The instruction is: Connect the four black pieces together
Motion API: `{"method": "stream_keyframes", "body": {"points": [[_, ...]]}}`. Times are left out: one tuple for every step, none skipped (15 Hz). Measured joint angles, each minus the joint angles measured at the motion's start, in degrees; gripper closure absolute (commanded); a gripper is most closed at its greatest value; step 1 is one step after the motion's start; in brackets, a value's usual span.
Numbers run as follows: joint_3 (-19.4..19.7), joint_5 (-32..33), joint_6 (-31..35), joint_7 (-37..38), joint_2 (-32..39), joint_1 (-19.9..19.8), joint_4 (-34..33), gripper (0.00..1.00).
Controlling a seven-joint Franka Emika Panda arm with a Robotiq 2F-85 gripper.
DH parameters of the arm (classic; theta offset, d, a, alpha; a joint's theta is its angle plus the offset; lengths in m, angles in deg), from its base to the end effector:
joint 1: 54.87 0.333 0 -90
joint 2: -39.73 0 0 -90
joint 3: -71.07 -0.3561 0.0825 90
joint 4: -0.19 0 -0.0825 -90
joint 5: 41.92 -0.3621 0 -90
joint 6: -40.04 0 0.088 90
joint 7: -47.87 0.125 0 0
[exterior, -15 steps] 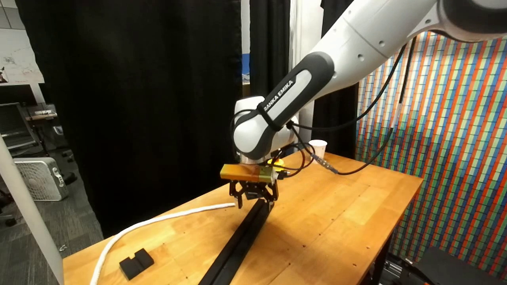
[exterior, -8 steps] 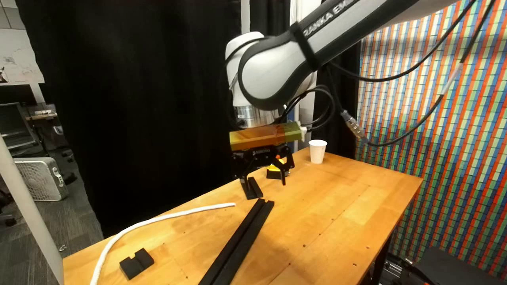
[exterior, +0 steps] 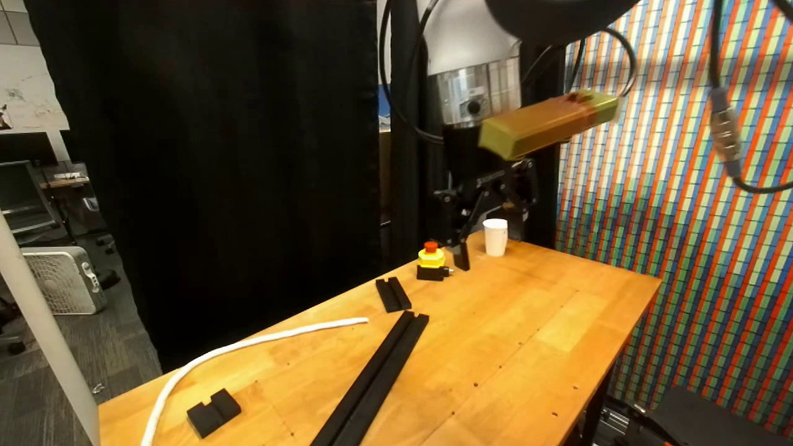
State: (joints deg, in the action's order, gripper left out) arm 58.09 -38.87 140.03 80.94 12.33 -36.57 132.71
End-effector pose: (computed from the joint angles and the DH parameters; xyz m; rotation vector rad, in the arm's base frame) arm 0.3038 0.1921 0.5358 2.9557 -0.0728 -0.0069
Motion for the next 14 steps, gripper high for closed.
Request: {"method": "stream_keyframes", "body": {"points": [[0.35,0.01,-1.87,-3.13,-3.46,0.72,1.04,0.0],[0.76,0.02,-3.78,-6.12,-6.83,1.49,1.93,0.0],[1.24,0.03,-5.8,-8.99,-10.3,2.36,2.73,0.0],[1.81,0.03,-7.97,-11.51,-13.86,3.31,3.43,0.0],[2.44,0.03,-9.95,-13.45,-17.35,4.2,4.0,0.0],[3.11,0.0,-11.93,-14.9,-20.94,5.06,4.5,0.0],[3.9,-0.14,-14.03,-15.87,-24.52,5.82,4.86,0.0],[4.29,-1.08,-16.44,-16.84,-28.01,5.85,5.01,0.0],[4.41,-2.35,-19.15,-17.6,-31.53,5.15,5.01,0.0],[4.12,-2.96,-20.14,-18.38,-34.0,4.23,5.16,0.0],[3.61,-3.39,-20.14,-19.0,-35.05,3.23,5.42,0.0],[3.1,-3.55,-20.04,-19.36,-35.01,2.47,5.69,0.0],[2.72,-3.58,-19.85,-19.6,-34.31,1.86,5.94,0.0],[2.31,-3.62,-19.75,-19.75,-33.39,1.33,5.99,0.0]]}}
